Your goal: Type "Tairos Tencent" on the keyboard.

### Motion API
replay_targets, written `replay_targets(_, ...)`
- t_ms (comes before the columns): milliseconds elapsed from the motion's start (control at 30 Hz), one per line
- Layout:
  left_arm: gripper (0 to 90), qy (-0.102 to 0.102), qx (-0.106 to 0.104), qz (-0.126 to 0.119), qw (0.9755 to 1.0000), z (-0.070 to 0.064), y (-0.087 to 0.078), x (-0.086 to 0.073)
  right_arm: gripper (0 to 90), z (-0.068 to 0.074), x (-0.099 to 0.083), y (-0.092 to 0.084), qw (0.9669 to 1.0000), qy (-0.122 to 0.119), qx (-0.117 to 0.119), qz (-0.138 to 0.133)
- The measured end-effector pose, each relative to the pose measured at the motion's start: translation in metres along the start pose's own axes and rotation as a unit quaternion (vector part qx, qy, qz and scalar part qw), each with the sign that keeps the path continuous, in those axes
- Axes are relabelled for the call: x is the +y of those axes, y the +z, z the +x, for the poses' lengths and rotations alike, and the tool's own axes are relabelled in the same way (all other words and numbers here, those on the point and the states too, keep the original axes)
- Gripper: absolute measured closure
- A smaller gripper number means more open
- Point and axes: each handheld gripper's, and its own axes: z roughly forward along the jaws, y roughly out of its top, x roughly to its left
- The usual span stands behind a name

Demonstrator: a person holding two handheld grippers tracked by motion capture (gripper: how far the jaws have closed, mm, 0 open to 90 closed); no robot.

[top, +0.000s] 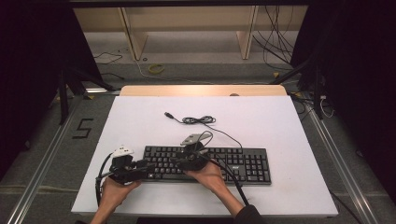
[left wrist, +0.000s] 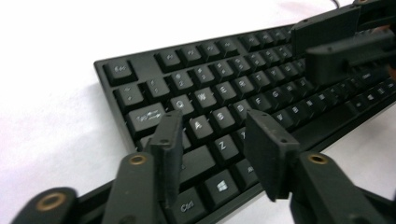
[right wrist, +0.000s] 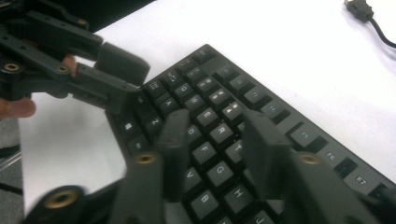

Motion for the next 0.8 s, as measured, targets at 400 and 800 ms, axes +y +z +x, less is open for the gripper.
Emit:
replay_targets(400,45.8,-0.009,-0.012,-0.017,0.9997,0.004,0.005,0.005,39.8,-0.008,-0.003,-0.023,0.9997,0.001,-0.011,-0.022)
replay_targets(800,77.4,0.020,0.008,0.018,0.9996,0.004,0.016,0.005,35.2,-0.015,-0.014,-0.042,0.9993,0.003,-0.024,-0.029)
